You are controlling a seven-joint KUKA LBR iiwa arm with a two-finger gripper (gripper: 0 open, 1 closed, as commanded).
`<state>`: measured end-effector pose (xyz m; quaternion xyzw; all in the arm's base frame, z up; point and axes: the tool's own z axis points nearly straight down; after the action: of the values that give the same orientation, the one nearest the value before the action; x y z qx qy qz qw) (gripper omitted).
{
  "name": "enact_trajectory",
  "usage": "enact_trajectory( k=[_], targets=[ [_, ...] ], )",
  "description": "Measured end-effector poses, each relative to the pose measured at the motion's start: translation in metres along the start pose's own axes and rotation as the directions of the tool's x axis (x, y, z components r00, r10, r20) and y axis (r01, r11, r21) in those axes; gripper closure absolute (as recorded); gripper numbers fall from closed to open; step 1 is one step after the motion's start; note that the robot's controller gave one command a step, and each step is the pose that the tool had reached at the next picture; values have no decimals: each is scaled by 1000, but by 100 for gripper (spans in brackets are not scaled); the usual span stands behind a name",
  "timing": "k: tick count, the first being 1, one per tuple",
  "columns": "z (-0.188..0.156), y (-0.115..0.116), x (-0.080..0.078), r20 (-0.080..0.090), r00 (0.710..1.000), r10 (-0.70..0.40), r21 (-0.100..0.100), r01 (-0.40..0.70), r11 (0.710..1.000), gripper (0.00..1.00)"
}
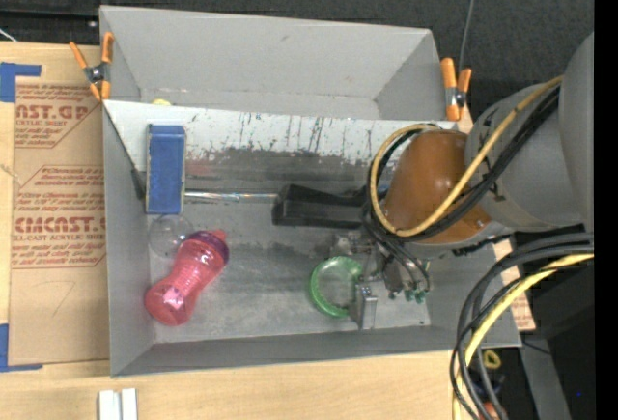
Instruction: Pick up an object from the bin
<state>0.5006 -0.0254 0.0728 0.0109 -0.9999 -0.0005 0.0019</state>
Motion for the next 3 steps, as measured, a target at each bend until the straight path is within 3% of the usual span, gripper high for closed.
enact_trajectory(
  k=[1, 2, 3],
  targets=[
    [0, 16, 16, 25, 999, 40, 1, -40, 999, 0],
    [-3, 3, 0, 10, 1000, 7, 0, -7, 1000, 100],
    [-3, 3, 0, 10, 1000, 7, 0, -7, 1000, 100]
  ],
)
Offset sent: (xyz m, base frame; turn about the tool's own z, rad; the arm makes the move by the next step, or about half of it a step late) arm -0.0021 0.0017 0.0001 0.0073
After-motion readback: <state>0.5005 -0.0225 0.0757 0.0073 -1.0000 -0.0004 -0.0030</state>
